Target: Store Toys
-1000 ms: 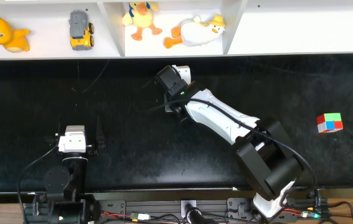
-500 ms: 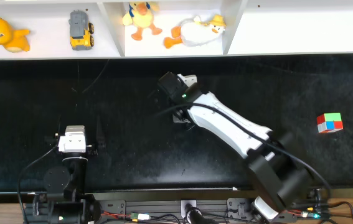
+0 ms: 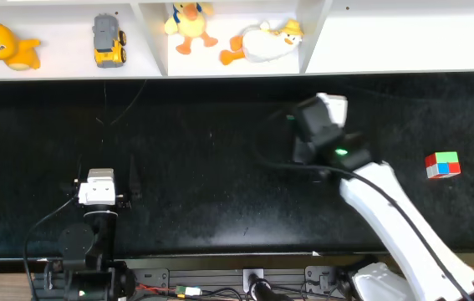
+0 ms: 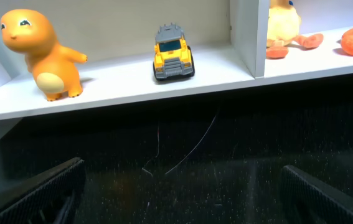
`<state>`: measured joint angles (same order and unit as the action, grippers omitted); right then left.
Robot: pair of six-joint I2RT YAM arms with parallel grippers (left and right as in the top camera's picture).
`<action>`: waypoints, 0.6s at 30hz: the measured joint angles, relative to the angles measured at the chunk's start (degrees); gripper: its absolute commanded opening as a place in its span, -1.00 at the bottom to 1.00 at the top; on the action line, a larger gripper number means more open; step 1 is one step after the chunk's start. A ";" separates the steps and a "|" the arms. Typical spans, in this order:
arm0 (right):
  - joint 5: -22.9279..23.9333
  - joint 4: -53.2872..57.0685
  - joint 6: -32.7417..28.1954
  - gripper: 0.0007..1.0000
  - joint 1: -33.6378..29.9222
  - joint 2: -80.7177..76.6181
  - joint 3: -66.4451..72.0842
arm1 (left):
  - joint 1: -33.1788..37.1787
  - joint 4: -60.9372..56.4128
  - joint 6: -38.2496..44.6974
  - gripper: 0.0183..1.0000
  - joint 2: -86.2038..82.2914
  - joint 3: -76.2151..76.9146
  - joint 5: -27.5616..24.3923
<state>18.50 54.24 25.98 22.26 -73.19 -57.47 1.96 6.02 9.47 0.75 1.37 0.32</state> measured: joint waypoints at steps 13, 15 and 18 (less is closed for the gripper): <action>-5.86 -6.75 -14.49 -0.89 -17.88 -0.46 0.02 | 0.00 -0.02 0.00 1.00 0.00 0.00 -0.02; -6.56 -7.74 -16.76 -0.90 -18.05 -1.77 0.00 | 0.00 -0.02 0.00 1.00 0.00 0.00 -0.02; -7.48 -8.28 -19.98 -0.91 -18.05 -4.72 -1.16 | 0.00 0.00 0.00 1.00 0.00 0.00 0.00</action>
<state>11.03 45.95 6.00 4.21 -77.91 -58.63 1.96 6.02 9.47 0.75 1.37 0.32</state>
